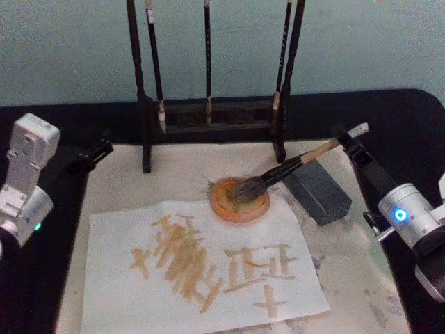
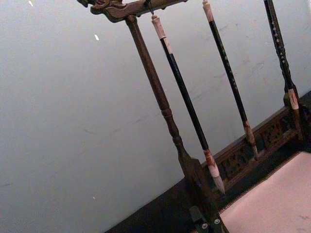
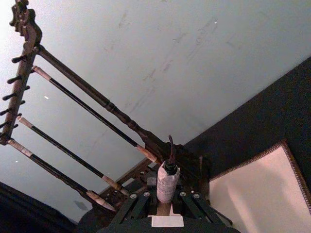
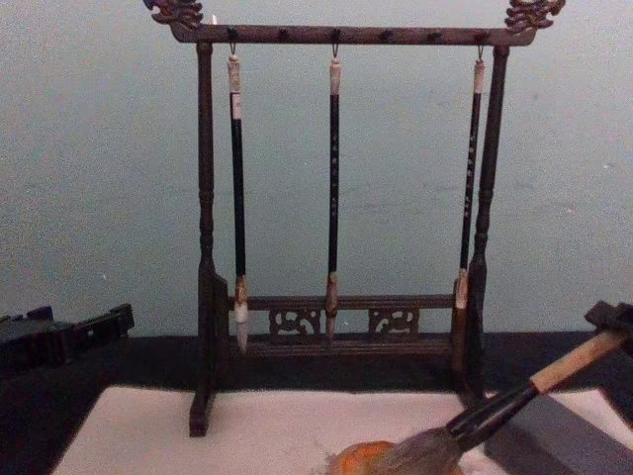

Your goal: Pick up the brush from the inkstone, write on the paper, then place the brush back to its original position.

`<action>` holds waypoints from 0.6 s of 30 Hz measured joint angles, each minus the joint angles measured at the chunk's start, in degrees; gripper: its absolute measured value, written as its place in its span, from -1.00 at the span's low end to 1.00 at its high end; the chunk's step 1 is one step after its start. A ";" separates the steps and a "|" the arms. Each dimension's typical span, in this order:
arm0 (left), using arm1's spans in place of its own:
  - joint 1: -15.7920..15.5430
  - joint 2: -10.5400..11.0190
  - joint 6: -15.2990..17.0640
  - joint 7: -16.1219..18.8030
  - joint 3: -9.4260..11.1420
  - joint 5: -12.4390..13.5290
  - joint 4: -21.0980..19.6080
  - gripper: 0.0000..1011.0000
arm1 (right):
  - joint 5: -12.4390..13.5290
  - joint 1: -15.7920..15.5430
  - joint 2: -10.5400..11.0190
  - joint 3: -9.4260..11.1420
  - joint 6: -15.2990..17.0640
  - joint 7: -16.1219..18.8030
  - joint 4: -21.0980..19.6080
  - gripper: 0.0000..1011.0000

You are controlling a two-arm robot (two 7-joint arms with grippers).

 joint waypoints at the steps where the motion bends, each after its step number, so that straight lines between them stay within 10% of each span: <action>1: 0.00 0.00 0.00 0.00 0.00 0.00 0.00 0.98 | 0.19 -0.06 0.11 -0.07 0.12 -0.28 -0.12 -0.68; 18: 0.00 0.00 0.00 0.00 0.00 0.00 0.00 0.98 | 0.63 -0.13 0.59 -0.39 0.90 -1.50 -0.42 -0.68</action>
